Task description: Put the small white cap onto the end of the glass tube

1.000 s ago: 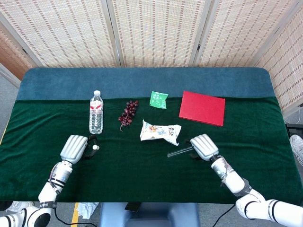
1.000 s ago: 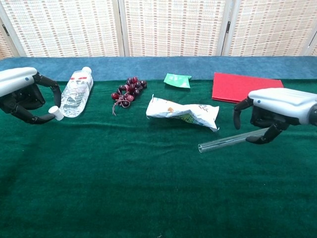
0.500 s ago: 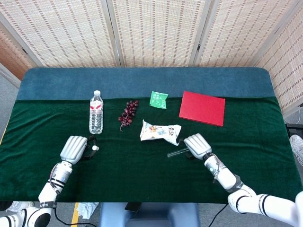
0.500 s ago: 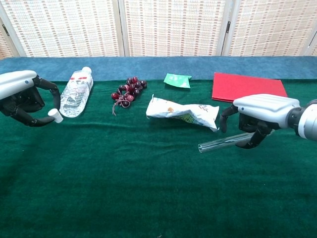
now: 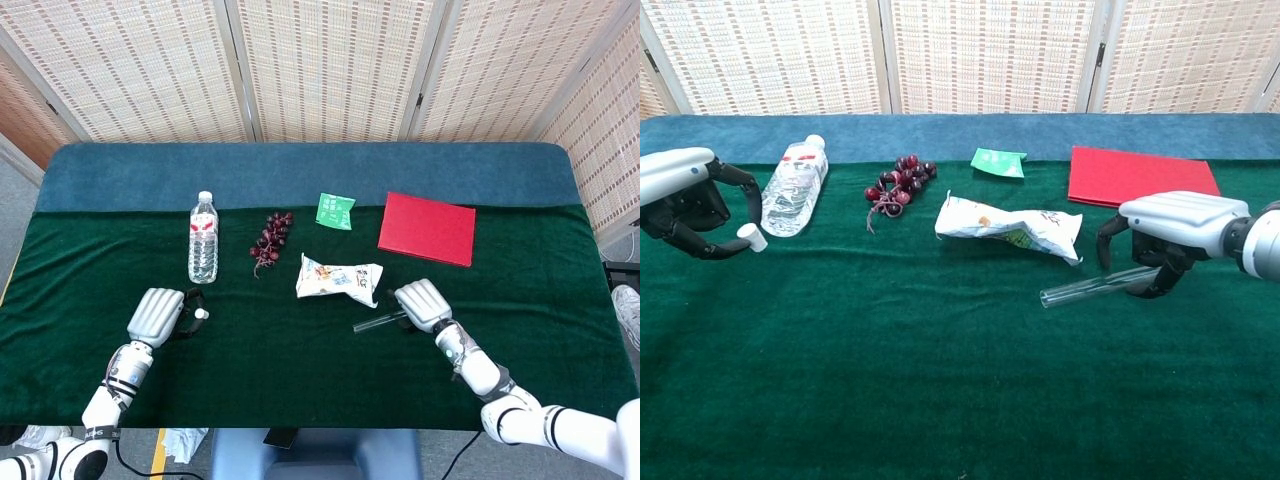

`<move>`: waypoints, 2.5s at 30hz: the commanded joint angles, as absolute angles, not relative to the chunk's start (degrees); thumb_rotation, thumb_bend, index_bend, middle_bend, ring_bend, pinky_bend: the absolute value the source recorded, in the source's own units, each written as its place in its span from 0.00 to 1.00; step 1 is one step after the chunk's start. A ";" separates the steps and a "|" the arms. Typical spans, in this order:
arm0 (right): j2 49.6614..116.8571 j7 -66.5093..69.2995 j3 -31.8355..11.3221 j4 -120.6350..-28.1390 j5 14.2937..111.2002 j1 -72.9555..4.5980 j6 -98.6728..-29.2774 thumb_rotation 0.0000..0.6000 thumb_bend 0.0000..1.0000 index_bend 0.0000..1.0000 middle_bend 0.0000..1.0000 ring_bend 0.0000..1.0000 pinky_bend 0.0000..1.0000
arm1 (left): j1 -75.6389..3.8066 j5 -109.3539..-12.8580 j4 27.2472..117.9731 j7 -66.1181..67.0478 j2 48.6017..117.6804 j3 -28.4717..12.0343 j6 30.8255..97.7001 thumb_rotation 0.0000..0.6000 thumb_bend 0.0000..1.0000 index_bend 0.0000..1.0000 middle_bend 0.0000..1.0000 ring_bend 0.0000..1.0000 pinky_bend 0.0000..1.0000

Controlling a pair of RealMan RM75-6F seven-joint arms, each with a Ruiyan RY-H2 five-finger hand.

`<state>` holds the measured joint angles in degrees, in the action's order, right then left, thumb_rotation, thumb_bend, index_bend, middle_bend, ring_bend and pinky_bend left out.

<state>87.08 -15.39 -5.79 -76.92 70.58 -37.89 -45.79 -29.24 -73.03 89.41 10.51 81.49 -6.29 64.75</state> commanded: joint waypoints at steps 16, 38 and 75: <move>86.79 -16.64 -5.37 -77.26 68.95 -39.04 -45.47 1.00 0.42 0.56 1.00 1.00 1.00 | -28.93 -73.55 89.44 10.19 81.33 -6.32 64.94 1.00 0.44 0.65 1.00 0.87 0.86; 83.15 2.02 -8.40 -84.28 73.64 -36.17 -51.74 1.00 0.83 0.84 1.00 1.00 1.00 | -28.65 -74.16 95.90 2.32 76.71 -9.74 66.07 1.00 0.46 0.65 1.00 0.87 0.86; 92.02 12.08 -15.37 -90.28 70.29 -41.67 -52.26 1.00 0.86 0.90 1.00 1.00 1.00 | -32.82 -82.51 106.03 -2.51 78.88 -12.97 70.43 1.00 0.47 0.66 1.00 0.87 0.86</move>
